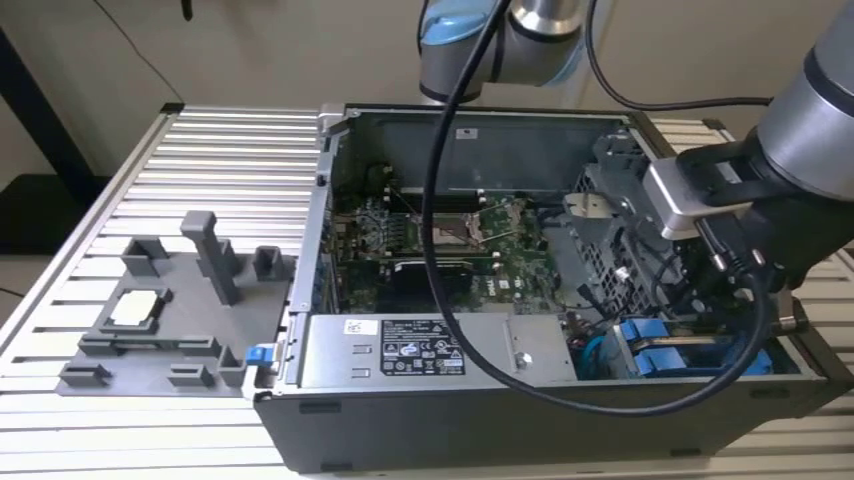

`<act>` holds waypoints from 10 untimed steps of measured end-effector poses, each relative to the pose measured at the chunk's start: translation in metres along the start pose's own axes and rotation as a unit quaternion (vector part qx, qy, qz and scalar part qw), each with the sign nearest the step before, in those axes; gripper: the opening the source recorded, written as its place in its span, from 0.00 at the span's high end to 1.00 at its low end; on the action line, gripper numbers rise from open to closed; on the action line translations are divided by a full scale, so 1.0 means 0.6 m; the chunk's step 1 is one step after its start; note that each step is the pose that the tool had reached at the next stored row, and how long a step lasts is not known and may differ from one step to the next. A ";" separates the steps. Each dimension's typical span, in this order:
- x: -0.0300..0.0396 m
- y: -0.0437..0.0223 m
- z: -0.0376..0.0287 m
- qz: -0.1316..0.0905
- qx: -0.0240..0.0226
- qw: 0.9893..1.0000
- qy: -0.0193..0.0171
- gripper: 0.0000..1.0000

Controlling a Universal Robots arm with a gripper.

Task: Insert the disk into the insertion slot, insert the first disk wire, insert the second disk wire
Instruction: 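Insert the second disk wire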

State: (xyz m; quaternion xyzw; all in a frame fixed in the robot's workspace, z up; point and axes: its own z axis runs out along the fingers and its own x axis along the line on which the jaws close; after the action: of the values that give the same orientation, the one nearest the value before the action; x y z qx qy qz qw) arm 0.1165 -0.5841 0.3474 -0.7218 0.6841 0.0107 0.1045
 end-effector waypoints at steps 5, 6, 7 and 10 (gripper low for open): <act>0.008 0.000 -0.001 0.000 -0.001 1.000 -0.001 0.84; 0.008 -0.001 -0.001 0.000 -0.001 1.000 -0.001 0.84; 0.008 -0.001 -0.001 0.000 -0.001 1.000 0.000 0.84; 0.008 -0.001 -0.001 -0.001 0.001 1.000 0.003 0.84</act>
State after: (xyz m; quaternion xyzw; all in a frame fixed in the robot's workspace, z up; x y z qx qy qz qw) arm 0.1171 -0.5888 0.3474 -0.7221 0.6839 0.0074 0.1034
